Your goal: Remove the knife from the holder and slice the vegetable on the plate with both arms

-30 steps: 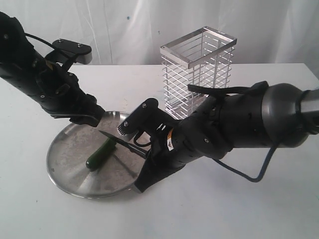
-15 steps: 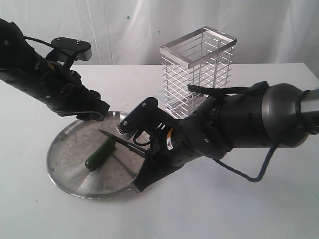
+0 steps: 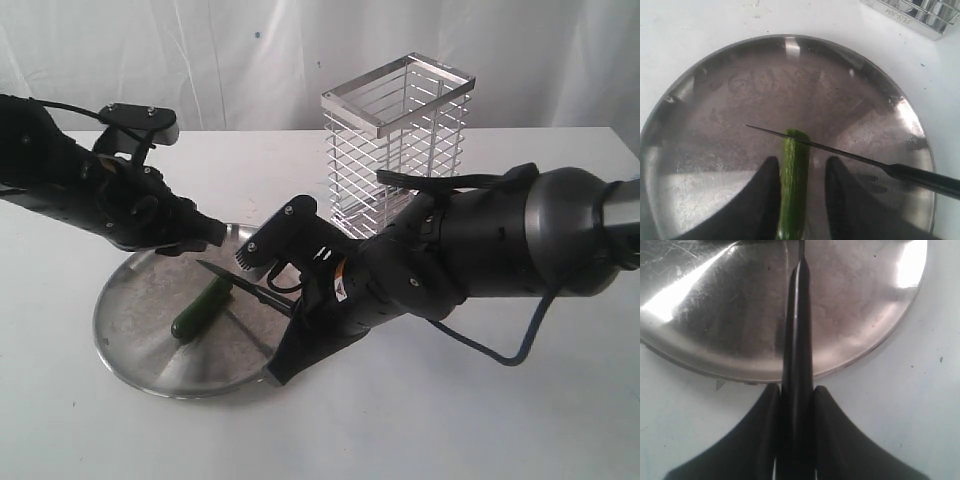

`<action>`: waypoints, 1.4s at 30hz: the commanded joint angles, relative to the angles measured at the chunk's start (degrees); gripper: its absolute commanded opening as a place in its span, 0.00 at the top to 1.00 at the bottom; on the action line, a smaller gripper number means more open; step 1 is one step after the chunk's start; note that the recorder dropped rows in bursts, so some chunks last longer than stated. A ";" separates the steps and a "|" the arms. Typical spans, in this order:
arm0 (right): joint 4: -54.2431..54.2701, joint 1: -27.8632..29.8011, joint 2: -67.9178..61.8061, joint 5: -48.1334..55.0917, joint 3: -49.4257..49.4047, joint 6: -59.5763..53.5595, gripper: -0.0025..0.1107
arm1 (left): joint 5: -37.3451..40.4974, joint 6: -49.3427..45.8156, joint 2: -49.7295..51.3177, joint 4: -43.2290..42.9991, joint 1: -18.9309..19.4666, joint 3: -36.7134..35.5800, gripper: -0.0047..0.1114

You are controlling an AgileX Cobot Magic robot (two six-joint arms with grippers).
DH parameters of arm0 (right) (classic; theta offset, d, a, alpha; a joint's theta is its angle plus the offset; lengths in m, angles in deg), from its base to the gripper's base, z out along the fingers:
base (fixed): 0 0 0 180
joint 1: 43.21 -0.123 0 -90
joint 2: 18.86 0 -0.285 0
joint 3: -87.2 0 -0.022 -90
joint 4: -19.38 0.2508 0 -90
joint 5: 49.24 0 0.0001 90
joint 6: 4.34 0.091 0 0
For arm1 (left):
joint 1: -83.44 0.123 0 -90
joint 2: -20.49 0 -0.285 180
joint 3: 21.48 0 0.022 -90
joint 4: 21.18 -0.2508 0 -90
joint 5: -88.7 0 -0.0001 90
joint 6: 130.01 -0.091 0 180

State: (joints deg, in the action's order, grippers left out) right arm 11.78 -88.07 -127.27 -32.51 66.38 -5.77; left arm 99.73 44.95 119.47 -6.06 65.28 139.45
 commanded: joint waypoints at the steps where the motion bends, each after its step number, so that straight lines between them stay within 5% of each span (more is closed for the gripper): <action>1: 0.19 -0.20 -0.06 -0.40 0.18 0.38 0.98 | -0.21 0.35 1.49 1.73 -0.29 -0.41 0.88; 3: 0.19 -0.20 -0.06 -0.40 0.18 0.38 0.98 | -0.21 0.22 1.87 2.30 -0.29 -0.41 0.96; 29: 0.19 -0.20 -0.06 0.08 0.18 0.38 0.98 | -5.18 -2.87 6.67 6.49 -0.29 -0.41 0.96; 42: 0.19 -0.20 -0.06 0.33 0.18 0.38 0.98 | -2.44 -4.37 8.69 6.49 -0.29 5.03 0.96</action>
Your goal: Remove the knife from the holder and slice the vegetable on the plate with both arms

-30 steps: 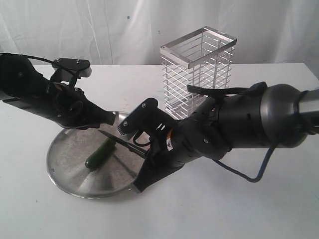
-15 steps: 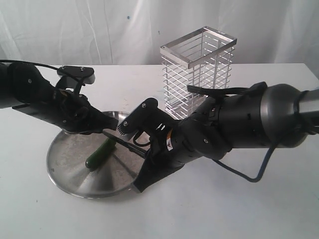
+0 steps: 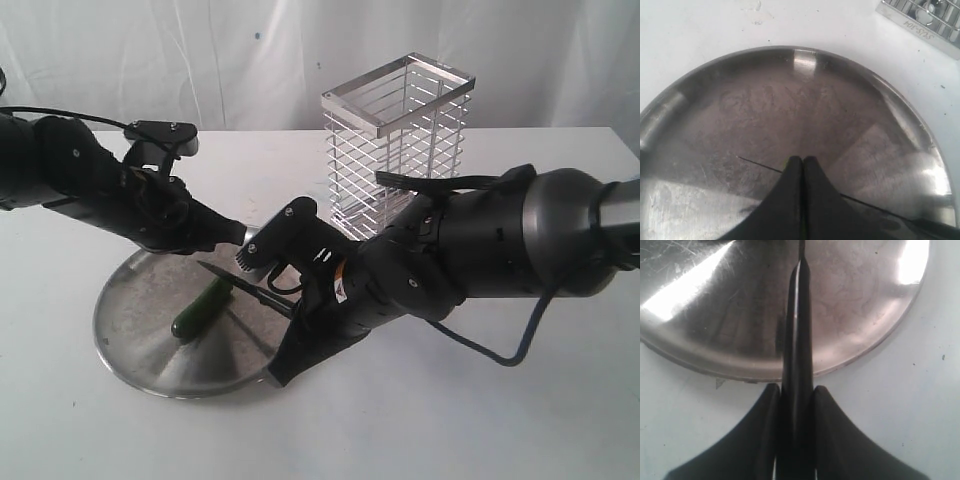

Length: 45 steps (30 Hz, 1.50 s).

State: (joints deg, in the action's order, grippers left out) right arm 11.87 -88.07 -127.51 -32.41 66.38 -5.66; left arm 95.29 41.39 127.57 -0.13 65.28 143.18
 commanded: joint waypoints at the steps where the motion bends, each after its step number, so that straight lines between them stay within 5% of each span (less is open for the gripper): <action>1: 0.10 -0.20 0.18 0.23 0.18 0.28 0.98 | 2.00 -0.81 0.84 0.56 -0.29 1.45 0.96; 16: -0.01 -0.20 0.18 2.63 0.18 0.28 0.98 | -4.41 -0.81 12.15 0.79 -0.29 1.54 0.96; 29: -0.01 -0.20 -2.11 2.27 0.18 0.28 0.98 | -4.93 -0.81 5.44 -1.09 -0.29 1.54 0.96; 45: 0.24 -0.20 -5.12 0.80 0.18 0.28 0.98 | -4.45 -0.81 8.46 -1.40 -0.29 1.54 0.96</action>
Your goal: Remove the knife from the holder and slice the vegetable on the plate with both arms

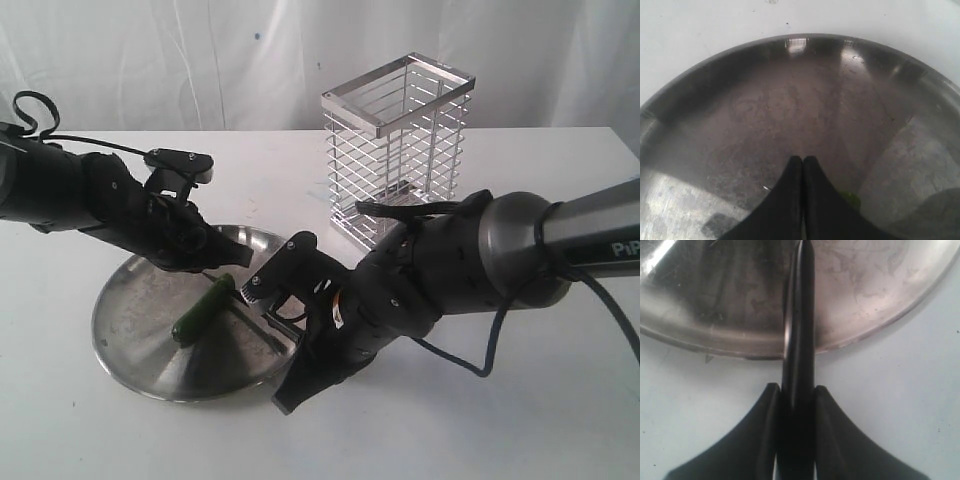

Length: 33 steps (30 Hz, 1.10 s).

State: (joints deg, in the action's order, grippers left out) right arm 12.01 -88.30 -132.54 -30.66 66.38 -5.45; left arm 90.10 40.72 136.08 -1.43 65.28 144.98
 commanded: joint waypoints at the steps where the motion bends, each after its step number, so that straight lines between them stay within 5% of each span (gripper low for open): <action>1: 0.11 0.03 -0.10 -0.95 0.18 0.06 0.98 | 0.73 -0.14 -0.05 -0.10 -0.29 -0.26 0.96; 33: 0.00 0.03 -1.85 0.46 7.22 -0.36 0.98 | 5.52 -0.14 -0.98 -1.08 -0.29 -0.26 0.96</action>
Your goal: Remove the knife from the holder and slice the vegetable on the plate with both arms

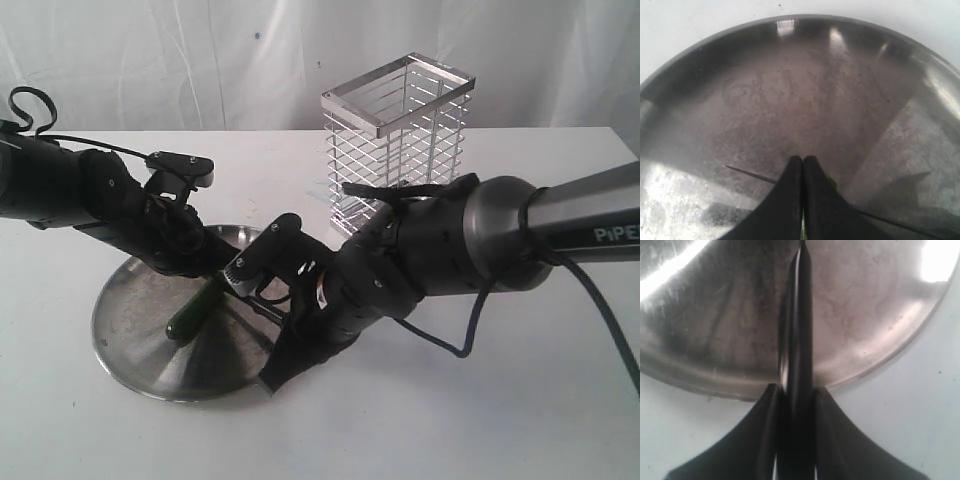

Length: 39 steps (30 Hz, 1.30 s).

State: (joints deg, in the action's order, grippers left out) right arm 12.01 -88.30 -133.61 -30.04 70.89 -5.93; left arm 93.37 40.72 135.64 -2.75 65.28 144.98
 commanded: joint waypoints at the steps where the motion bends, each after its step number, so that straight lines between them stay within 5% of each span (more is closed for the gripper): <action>1: 0.00 0.03 -1.43 0.55 3.57 0.12 0.98 | 2.25 -0.14 -0.55 0.24 -0.29 -0.26 0.96; 20: 0.02 0.03 -5.89 3.83 6.99 -0.05 0.98 | 1.19 -0.14 -5.26 -3.92 -0.29 -0.26 0.96; 32: 0.02 0.03 -5.89 5.07 6.99 -0.05 0.98 | -1.60 0.02 5.68 -5.75 -0.25 -0.26 0.96; 39: 0.02 0.03 -6.25 5.76 6.99 0.61 0.98 | -1.34 -1.24 -1.04 -5.89 -0.25 -0.26 0.96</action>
State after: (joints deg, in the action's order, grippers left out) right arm 11.99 -88.42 -139.71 -25.87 77.82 -6.04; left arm 89.12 40.37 137.94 -8.66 65.28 145.29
